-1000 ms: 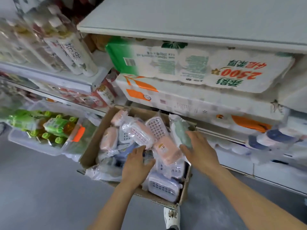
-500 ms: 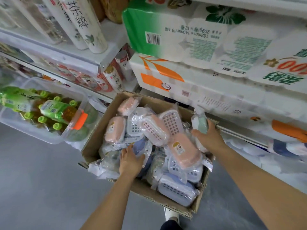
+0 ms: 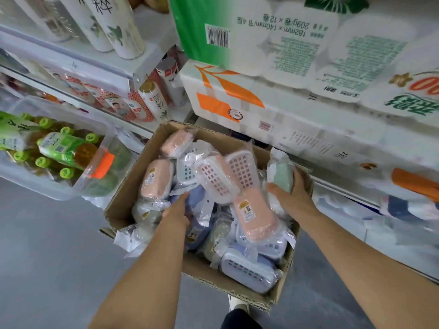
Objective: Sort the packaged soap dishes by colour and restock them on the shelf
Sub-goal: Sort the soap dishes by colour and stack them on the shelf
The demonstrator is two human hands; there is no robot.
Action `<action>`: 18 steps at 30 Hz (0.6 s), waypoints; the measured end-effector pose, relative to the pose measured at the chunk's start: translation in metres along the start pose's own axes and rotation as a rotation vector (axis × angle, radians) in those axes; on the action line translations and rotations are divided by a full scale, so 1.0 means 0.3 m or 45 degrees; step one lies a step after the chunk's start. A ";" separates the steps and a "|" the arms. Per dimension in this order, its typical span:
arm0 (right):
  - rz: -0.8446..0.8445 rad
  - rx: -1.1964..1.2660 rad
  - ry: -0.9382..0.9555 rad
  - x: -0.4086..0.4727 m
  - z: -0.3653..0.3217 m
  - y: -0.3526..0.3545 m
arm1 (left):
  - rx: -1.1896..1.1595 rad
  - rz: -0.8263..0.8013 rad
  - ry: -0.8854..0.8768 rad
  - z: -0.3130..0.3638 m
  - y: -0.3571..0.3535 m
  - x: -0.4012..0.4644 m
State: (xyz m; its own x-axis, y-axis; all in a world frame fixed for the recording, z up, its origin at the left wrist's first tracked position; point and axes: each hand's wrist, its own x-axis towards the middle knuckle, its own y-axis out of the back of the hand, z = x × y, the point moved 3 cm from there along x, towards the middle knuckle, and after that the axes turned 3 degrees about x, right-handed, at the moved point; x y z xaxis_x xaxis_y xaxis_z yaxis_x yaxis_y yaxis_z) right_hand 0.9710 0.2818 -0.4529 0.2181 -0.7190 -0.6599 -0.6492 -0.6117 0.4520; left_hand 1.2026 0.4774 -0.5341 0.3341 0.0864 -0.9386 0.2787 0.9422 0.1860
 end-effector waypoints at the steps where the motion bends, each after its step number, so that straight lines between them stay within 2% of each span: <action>1: 0.004 -0.013 0.001 -0.008 -0.002 0.002 | -0.041 -0.027 0.035 0.000 0.003 -0.037; 4: 0.020 -0.024 0.000 -0.025 0.002 0.014 | -0.113 -0.113 0.193 -0.031 -0.005 -0.098; 7: 0.019 -0.044 0.013 -0.054 0.001 0.031 | -0.266 -0.167 0.222 -0.049 0.011 -0.161; 14: 0.034 -0.160 0.142 -0.119 0.029 0.078 | -0.313 -0.184 -0.051 -0.018 -0.092 -0.227; 18: -0.015 -0.081 0.241 -0.197 0.069 0.128 | -0.192 -0.062 -0.166 -0.079 -0.083 -0.257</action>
State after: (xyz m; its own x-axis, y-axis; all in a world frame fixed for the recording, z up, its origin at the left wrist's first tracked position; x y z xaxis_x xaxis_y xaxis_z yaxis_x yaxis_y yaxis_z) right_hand 0.9182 0.3076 -0.4090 0.3623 -0.7571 -0.5437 -0.5995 -0.6359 0.4860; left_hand 1.1485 0.4550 -0.4733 0.4401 0.0061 -0.8979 0.1629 0.9828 0.0865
